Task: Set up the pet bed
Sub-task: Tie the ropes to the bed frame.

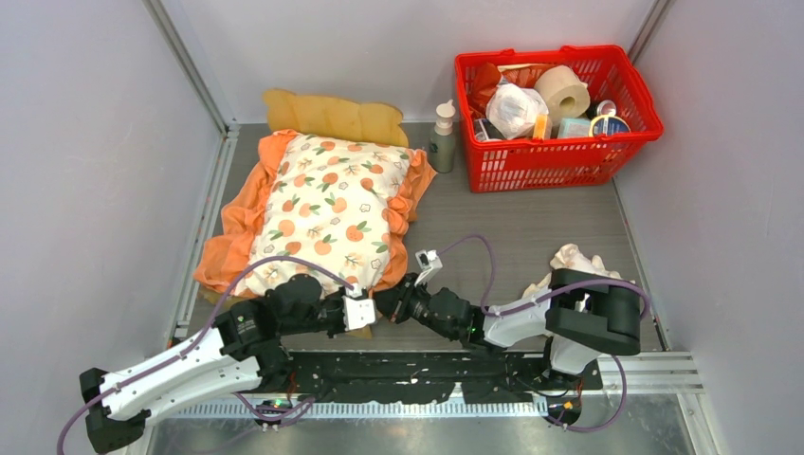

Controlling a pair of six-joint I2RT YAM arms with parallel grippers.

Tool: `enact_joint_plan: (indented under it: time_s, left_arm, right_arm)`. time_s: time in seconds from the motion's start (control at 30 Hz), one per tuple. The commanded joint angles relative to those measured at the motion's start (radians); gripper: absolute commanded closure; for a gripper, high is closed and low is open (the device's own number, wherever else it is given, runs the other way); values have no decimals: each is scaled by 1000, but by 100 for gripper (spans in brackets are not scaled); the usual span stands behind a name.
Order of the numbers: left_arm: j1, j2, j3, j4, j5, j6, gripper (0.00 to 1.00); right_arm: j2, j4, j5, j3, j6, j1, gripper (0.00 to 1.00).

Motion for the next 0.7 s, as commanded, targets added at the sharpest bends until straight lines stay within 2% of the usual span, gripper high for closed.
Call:
enact_joint_plan:
  time_s: [0.0, 0.67]
  left_arm:
    - [-1, -11, 18, 107, 56, 29, 100]
    - [-1, 8, 22, 112, 15, 64, 100]
  right_arm:
    - [-53, -29, -1, -12, -52, -6, 95]
    - [25, 43, -97, 35, -49, -13, 95]
